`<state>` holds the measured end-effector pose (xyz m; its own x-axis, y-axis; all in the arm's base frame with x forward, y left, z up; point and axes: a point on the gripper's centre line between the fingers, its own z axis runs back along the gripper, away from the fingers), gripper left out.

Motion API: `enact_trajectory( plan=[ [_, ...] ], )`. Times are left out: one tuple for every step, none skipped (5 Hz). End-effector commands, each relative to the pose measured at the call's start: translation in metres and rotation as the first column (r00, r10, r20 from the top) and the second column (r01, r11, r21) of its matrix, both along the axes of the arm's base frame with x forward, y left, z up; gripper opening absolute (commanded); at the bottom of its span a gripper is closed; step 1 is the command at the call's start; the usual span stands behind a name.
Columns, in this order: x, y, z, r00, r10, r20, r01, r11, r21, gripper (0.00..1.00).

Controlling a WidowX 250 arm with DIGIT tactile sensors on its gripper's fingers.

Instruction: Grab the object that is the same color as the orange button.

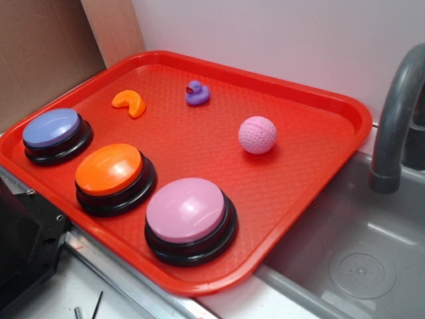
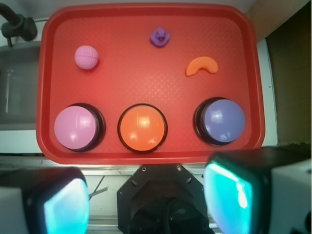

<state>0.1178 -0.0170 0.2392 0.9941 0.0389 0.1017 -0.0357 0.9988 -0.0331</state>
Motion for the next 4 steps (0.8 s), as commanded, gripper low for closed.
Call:
enact_trajectory(
  plan=[
    [0.013, 0.0, -0.002, 0.999, 0.044, -0.008, -0.044, 0.999, 0.0, 1.0],
    [0.025, 0.002, -0.01, 0.992, 0.122, -0.016, -0.122, 0.993, -0.005, 1.0],
    [0.036, 0.012, -0.022, 0.933, 0.359, 0.031, -0.351, 0.925, -0.141, 1.0],
    [0.055, 0.02, -0.043, 0.86, 0.51, 0.016, -0.502, 0.85, -0.161, 1.0]
  ],
)
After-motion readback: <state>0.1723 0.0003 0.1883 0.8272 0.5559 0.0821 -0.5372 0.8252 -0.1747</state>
